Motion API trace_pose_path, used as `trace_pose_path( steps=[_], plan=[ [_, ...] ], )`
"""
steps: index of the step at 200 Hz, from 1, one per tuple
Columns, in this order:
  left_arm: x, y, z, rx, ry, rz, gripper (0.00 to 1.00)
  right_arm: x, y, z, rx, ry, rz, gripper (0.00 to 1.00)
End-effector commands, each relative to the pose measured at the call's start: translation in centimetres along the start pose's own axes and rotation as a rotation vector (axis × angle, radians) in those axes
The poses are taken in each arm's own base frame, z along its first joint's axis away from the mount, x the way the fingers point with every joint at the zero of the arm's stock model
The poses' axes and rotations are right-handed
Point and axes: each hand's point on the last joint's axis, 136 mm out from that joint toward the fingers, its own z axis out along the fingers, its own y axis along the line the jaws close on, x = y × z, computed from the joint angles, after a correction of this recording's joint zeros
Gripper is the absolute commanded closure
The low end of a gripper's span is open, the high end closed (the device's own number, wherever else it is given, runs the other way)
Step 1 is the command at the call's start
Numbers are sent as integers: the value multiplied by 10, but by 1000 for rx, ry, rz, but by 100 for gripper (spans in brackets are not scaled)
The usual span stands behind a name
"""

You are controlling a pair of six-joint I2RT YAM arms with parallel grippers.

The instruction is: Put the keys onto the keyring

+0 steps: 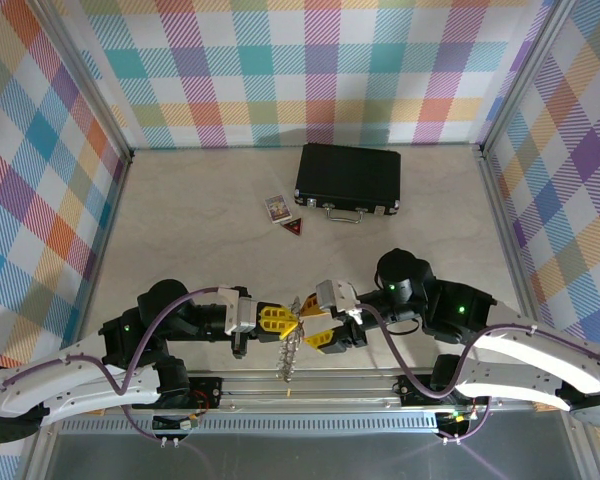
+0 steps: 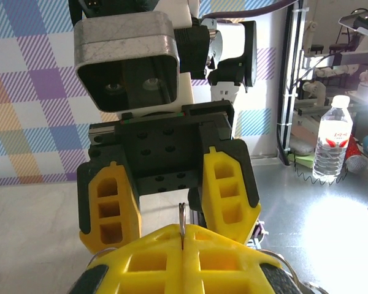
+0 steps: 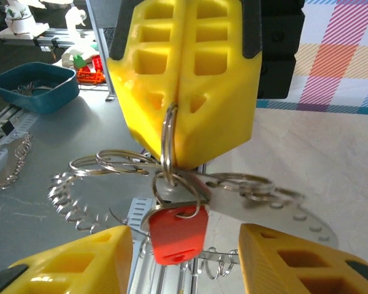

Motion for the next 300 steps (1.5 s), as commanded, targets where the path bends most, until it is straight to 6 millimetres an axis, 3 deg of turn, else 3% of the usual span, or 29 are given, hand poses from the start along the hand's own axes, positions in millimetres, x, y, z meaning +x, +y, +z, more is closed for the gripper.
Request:
trace_pose_path(
  steps=[1, 48, 72, 149, 300],
  plan=[
    [-20, 0, -3, -5, -83, 23, 100, -6, 1, 4, -9, -38, -3, 54],
    [-18, 3, -3, -23, -82, 26, 100, -7, -1, 8, -9, -48, 2, 56],
    [-17, 4, -3, -26, -79, 25, 100, -6, -4, 6, 12, -47, 1, 74],
    [-12, 13, -10, -97, -51, 27, 100, -1, -9, -7, 82, 7, -39, 97],
    [30, 31, 4, -168, 151, 31, 100, -5, -19, -15, 144, 65, -63, 100]
  ],
)
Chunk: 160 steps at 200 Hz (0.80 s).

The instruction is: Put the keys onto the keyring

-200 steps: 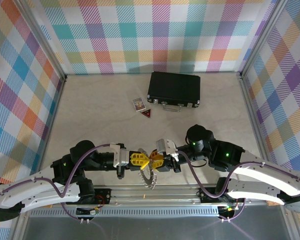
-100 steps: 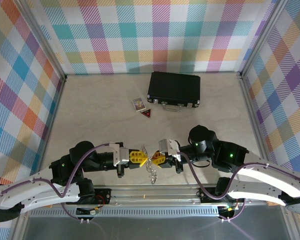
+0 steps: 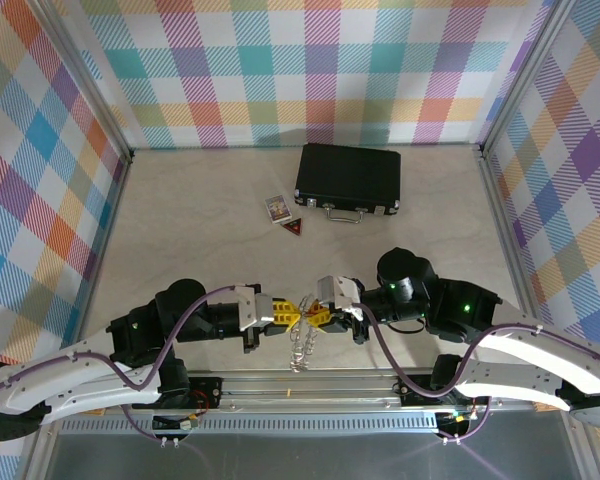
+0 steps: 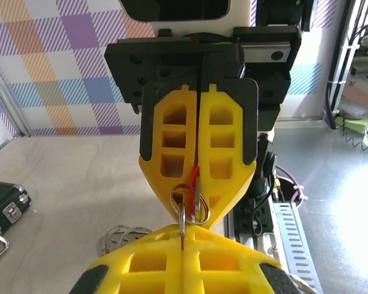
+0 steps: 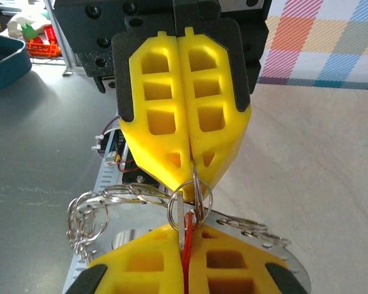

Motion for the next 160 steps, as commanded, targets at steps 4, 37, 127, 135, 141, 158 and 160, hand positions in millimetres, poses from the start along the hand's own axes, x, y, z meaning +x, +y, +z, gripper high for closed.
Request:
trace_pose_path(
  steps=[4, 37, 127, 135, 141, 158, 160],
  plan=[
    [-9, 8, -3, -46, -12, 21, 100, -18, -2, -7, 18, -38, -36, 100],
    [3, 24, -5, -145, 18, 19, 98, -13, -8, -8, 54, -4, -30, 100],
    [31, 50, -20, -335, -3, -71, 0, 27, -69, 8, 237, 183, 178, 100],
    [35, 52, -20, -350, 1, -82, 0, 33, -77, 11, 247, 199, 212, 100],
    [38, 54, -21, -367, 5, -91, 0, 36, -82, 13, 251, 208, 238, 100],
    [47, 60, -24, -415, 15, -117, 0, 45, -98, 17, 273, 228, 314, 100],
    [48, 61, -24, -420, 17, -121, 0, 46, -100, 17, 276, 229, 322, 100]
  ],
)
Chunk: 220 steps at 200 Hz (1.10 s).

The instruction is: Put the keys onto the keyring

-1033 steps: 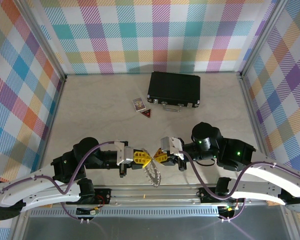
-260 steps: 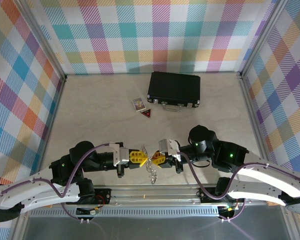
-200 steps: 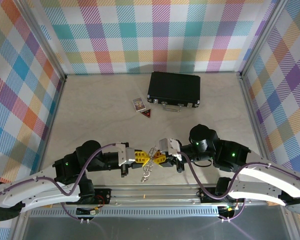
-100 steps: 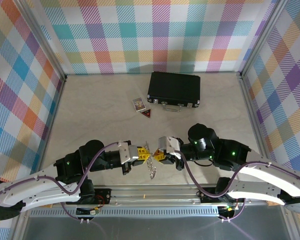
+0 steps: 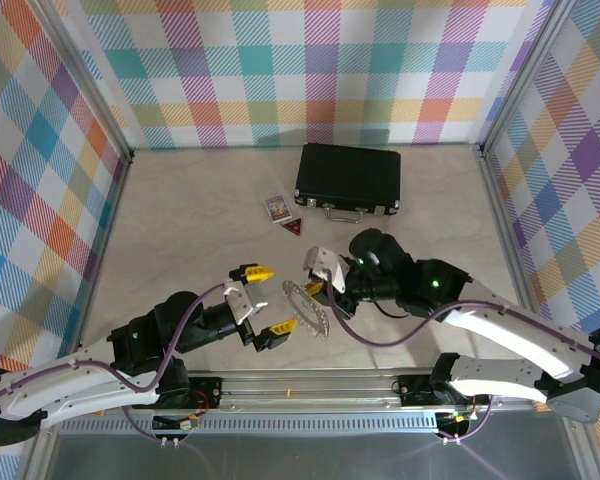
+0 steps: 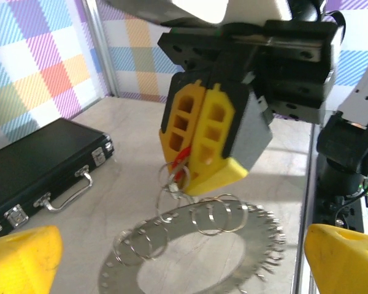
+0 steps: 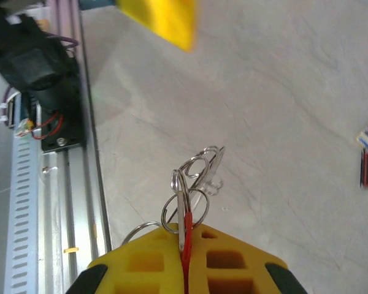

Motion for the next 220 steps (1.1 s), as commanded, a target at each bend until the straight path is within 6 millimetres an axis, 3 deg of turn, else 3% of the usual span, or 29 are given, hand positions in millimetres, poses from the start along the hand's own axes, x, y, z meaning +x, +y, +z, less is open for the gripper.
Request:
trace_pose_path(
  steps=[1, 49, 122, 169, 220],
  plan=[
    [3, 15, -2, -91, -22, -59, 0, -14, -19, 1, 24, -23, 108, 100],
    [23, 35, -10, -211, 7, -106, 0, -16, -67, 25, 43, 9, 288, 100],
    [20, 39, -34, -216, -72, -139, 0, -25, -104, 78, 24, 30, 334, 100],
    [21, 43, -46, -235, -94, -148, 0, -35, -111, 110, -45, -7, 388, 100],
    [15, 44, -47, -235, -106, -152, 0, -37, -112, 129, -91, -18, 420, 100]
  ],
)
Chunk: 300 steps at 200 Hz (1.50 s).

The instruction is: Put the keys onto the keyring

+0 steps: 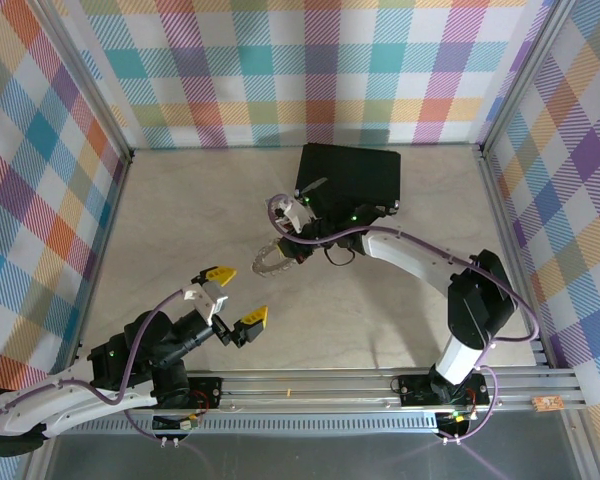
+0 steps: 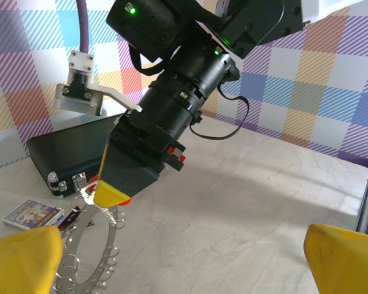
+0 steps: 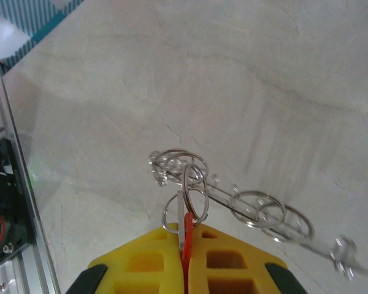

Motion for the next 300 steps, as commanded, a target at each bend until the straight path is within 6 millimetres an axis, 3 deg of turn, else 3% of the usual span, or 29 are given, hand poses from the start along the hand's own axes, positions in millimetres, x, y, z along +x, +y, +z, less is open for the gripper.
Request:
trace_pose_path(
  steps=[1, 99, 198, 300],
  plan=[
    [-6, 2, -2, -12, -17, -15, 0, -28, 12, -4, -65, -84, -12, 100],
    [-18, 3, -1, -18, -31, 3, 0, 6, 11, 6, -91, -21, 36, 100],
    [-18, 4, -1, -25, -50, 8, 0, 38, 16, 0, -114, 20, 76, 100],
    [-14, 7, 1, -44, -30, 8, 0, 98, 20, 11, -177, 119, 191, 100]
  ],
)
